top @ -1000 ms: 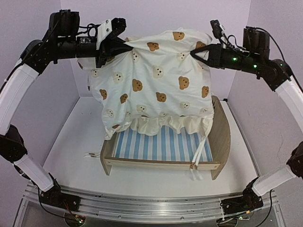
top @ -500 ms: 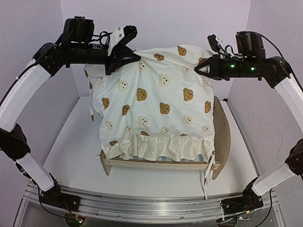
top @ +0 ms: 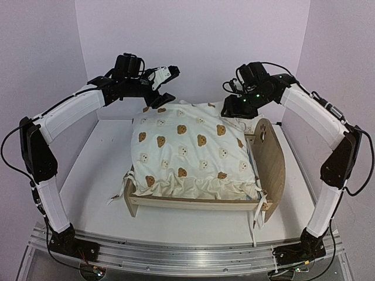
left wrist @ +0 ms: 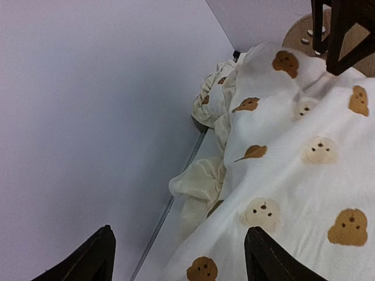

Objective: Set up the pet bed

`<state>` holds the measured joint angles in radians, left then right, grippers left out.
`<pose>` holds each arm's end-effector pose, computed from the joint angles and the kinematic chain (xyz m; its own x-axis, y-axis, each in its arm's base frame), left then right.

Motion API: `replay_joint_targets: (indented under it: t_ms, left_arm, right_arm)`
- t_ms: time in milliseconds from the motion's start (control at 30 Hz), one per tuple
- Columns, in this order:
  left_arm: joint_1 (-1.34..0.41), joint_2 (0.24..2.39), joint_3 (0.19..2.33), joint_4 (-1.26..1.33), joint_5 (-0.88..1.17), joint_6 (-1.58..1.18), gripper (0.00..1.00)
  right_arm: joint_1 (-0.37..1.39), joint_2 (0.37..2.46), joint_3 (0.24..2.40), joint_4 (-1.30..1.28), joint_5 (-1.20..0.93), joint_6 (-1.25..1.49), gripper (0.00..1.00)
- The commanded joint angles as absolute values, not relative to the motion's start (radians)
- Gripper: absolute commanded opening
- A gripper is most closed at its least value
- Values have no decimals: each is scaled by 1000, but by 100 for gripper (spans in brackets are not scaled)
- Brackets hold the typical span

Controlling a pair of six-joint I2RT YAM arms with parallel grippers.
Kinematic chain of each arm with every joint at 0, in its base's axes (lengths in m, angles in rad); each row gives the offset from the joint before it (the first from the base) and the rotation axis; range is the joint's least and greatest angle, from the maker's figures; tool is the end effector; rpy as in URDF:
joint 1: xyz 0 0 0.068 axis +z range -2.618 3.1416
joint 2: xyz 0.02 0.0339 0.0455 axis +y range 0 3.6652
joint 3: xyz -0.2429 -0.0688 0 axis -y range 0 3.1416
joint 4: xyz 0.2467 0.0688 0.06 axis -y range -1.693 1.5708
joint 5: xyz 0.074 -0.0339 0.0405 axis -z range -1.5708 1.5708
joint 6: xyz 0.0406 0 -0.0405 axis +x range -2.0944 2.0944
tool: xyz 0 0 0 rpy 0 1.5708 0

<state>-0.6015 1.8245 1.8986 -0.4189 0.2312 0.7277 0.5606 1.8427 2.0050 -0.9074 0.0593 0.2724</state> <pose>0.3488 -0.2507 0.3884 0.2766 0.5955 -0.7543 0.7294 0.3809 0.5682 0.3427 0.2123 0.3689 -0.6860 -0.1135 -0.7187 -0.3212 0.9336 0.1590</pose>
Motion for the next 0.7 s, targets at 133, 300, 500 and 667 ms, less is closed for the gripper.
replay_joint_targets:
  t_ms: [133, 300, 500, 667]
  left_arm:
    - [-610, 1763, 1886, -403, 283, 751, 90]
    - [-739, 1687, 1839, -602, 354, 824, 80]
    - [-877, 1681, 1645, -654, 381, 811, 76]
    - [-893, 1729, 1576, -558, 306, 864, 82]
  right_arm:
    - [577, 1703, 2012, -1025, 135, 314, 58]
    - [684, 1670, 1982, -1245, 220, 332, 57]
    - [788, 1657, 1852, -1494, 275, 467, 41]
    - [831, 1564, 1652, -1475, 260, 570, 31]
